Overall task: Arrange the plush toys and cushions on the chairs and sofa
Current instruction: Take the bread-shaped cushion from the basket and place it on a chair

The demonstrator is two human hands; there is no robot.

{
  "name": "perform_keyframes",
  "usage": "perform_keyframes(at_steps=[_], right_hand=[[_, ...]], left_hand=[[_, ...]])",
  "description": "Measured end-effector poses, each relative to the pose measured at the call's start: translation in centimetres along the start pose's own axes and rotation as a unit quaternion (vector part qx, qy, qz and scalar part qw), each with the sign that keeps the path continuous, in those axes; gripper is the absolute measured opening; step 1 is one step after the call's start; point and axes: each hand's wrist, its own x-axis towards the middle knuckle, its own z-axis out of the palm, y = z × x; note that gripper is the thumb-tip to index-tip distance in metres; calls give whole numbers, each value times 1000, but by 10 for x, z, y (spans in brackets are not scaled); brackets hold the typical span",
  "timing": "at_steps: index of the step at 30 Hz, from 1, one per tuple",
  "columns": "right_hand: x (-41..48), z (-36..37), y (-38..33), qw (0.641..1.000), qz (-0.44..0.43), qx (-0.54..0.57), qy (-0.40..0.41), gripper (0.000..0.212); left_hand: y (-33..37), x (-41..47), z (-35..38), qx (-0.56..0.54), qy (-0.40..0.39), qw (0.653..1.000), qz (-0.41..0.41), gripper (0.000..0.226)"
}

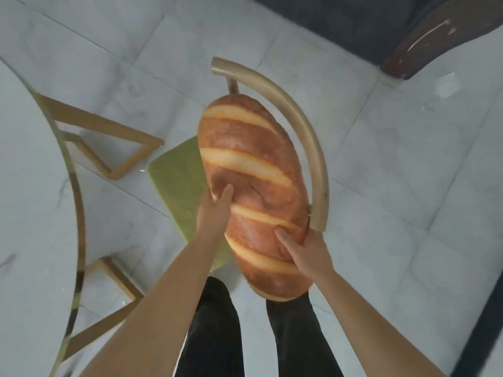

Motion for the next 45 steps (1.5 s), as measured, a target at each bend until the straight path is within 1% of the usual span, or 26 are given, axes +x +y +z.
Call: perform_keyframes(at_steps=[2, 3, 5, 7, 8, 9, 11, 13, 15, 17, 19, 21, 22, 23, 25, 26, 29, 30, 32, 33, 35, 37, 38, 40, 43, 45], right_hand=[[2, -5, 20, 999, -13, 32, -9, 115], [2, -6, 31, 999, -15, 31, -17, 122], [1, -3, 50, 999, 18, 8, -42, 153], [-2, 2, 61, 994, 78, 12, -80, 180], [-3, 6, 63, 990, 103, 17, -96, 179], [-3, 10, 64, 988, 114, 16, -104, 168], [-6, 17, 62, 992, 85, -26, -90, 126], [-17, 21, 52, 996, 43, -53, -49, 96], [-27, 21, 44, 999, -2, -46, -7, 88], [-33, 14, 34, 998, -52, -29, 36, 94], [-26, 8, 26, 996, -68, 5, 64, 97], [-11, 5, 19, 993, -43, 54, 98, 78], [-2, 5, 15, 990, -30, 70, 121, 69], [6, 7, 11, 987, -20, 76, 142, 70], [17, 15, 12, 981, 0, 105, 164, 85], [18, 21, 13, 978, 7, 130, 166, 90], [4, 38, 19, 967, 70, 185, 160, 118], [-7, 45, 20, 964, 88, 191, 162, 119], [-34, 57, 21, 968, 58, 136, 202, 101], [-49, 63, 19, 967, -8, 84, 239, 87], [-68, 74, 13, 943, -181, -16, 280, 63], [-62, 77, -9, 903, -341, -114, 237, 50], [-51, 76, -27, 877, -396, -166, 215, 47], [-19, 73, -70, 831, -447, -269, 193, 49], [34, 63, -129, 760, -463, -421, 174, 65], [61, 53, -144, 724, -459, -484, 174, 68]], left_hand=[[-4, 13, 15, -3, -30, 1000, -10, 127], [-8, 21, 20, 12, -32, 999, -9, 136], [-15, 35, 28, 55, -22, 998, 11, 137], [-21, 51, 31, 83, -3, 996, 28, 121], [-21, 55, 31, 91, 6, 995, 36, 110], [-22, 60, 30, 97, 17, 994, 44, 97], [-25, 61, 26, 124, 52, 989, 59, 65], [-27, 57, 17, 148, 97, 982, 67, 48], [-28, 49, 2, 119, 134, 981, 71, 48], [-28, 40, -14, 71, 172, 980, 75, 45], [-19, 35, -21, 18, 187, 979, 83, 43], [-4, 39, -21, 13, 152, 982, 113, 53], [1, 46, -18, 29, 106, 985, 133, 58], [6, 55, -14, 56, 50, 986, 150, 63], [13, 67, -7, 127, -50, 975, 176, 71], [14, 71, -5, 148, -78, 968, 188, 74], [9, 76, -10, 119, -120, 966, 197, 73], [5, 76, -16, 108, -130, 966, 194, 70], [-6, 77, -30, 92, -148, 966, 188, 65], [-11, 80, -38, 86, -149, 968, 183, 62], [-16, 88, -50, 71, -130, 975, 164, 56], [-15, 96, -59, 49, -99, 985, 135, 50], [-14, 97, -62, 41, -84, 988, 127, 47], [-12, 98, -68, 20, -72, 990, 115, 45], [-18, 97, -70, -19, -64, 992, 109, 46], [-22, 98, -66, -33, -78, 990, 113, 47]])
